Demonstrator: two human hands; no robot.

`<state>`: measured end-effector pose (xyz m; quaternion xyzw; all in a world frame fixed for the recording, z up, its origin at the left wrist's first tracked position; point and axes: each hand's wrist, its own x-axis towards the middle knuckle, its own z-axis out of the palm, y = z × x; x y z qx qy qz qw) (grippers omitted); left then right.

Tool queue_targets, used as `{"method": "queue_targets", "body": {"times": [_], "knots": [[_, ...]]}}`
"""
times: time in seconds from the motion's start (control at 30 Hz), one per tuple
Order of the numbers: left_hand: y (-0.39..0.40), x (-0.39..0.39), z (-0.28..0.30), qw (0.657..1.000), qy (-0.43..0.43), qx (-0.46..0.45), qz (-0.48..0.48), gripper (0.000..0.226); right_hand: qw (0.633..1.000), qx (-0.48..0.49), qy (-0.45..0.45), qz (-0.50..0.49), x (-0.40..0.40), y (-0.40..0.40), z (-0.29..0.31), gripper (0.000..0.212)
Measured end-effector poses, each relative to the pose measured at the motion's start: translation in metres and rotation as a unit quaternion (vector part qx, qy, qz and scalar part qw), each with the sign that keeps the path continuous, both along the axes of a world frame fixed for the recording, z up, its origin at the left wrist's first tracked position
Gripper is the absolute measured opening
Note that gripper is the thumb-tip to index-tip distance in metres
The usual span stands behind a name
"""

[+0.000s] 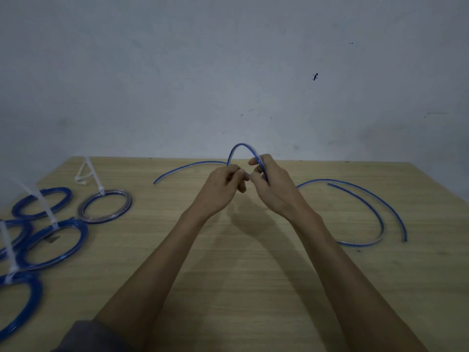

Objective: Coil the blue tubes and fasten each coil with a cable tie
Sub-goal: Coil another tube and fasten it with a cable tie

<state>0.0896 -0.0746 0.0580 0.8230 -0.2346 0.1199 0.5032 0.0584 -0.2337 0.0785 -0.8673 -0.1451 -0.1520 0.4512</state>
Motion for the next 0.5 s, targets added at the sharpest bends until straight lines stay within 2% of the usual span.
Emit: {"method": "queue_targets", "body": {"times": [0.1, 0.17, 0.23, 0.27, 0.33, 0.4, 0.5], "knots": [[-0.007, 0.003, -0.004, 0.986, 0.098, -0.134, 0.006, 0.032, 0.999, -0.023, -0.03, 0.021, -0.001, 0.01, 0.001, 0.024], [-0.01, 0.007, -0.003, 0.955, 0.163, -0.246, -0.005, 0.035, 0.999, -0.025, -0.028, 0.039, -0.002, 0.015, -0.002, 0.022], [-0.01, 0.008, 0.003, 0.917, 0.214, -0.336, -0.029, 0.035, 0.998, 0.033, 0.0, 0.056, -0.002, 0.019, -0.005, 0.018], [-0.011, 0.006, 0.006, 0.903, 0.236, -0.358, -0.037, 0.036, 0.995, 0.071, 0.021, 0.066, -0.002, 0.021, -0.006, 0.016], [-0.012, 0.002, 0.008, 0.903, 0.246, -0.351, -0.038, 0.039, 0.99, 0.111, 0.043, 0.073, -0.003, 0.024, -0.007, 0.013], [-0.013, -0.001, 0.008, 0.913, 0.236, -0.33, -0.035, 0.045, 0.99, 0.112, 0.035, 0.072, -0.003, 0.027, -0.008, 0.012], [-0.014, -0.006, 0.011, 0.895, 0.248, -0.368, -0.042, 0.041, 0.991, 0.11, 0.039, 0.064, -0.003, 0.027, -0.008, 0.012]]}}
